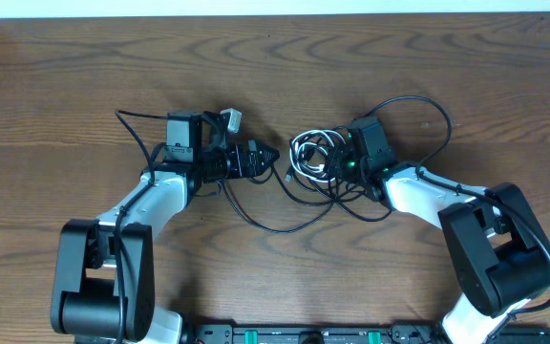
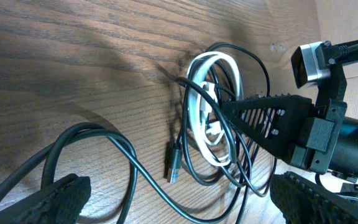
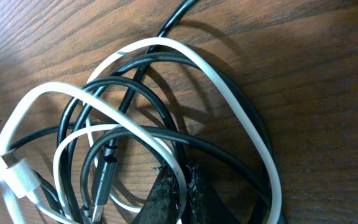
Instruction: Untangle cables
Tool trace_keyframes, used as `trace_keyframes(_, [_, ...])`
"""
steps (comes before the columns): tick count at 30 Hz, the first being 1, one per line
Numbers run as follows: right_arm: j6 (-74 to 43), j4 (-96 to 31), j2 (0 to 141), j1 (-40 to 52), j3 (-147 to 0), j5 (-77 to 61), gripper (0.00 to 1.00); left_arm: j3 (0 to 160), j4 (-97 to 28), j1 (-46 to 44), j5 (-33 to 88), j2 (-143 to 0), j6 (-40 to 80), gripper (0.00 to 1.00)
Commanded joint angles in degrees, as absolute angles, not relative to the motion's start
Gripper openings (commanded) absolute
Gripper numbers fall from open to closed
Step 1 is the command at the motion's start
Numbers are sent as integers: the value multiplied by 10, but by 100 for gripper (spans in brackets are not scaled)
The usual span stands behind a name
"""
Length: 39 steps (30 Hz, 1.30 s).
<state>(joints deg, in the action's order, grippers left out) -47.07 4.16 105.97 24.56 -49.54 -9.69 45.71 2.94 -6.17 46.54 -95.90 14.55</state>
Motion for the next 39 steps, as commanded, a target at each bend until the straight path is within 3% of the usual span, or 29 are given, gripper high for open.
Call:
trace_keyframes(1, [-444, 39, 1046, 237, -495, -100, 1, 462, 28, -62, 464, -957, 138, 99])
trace_keyframes(12, [-290, -70, 782, 189, -495, -201, 1, 462, 28, -62, 464, -957, 138, 99])
trace_keyframes(16, [-286, -116, 724, 186, -495, -201, 1, 462, 28, -62, 464, -957, 138, 99])
trace_keyframes(27, [-286, -176, 722, 186, -494, -173, 1, 462, 28, -62, 464, -957, 138, 98])
trace_keyframes(39, [-252, -292, 660, 112, -503, 102, 1, 462, 28, -62, 464, -957, 138, 99])
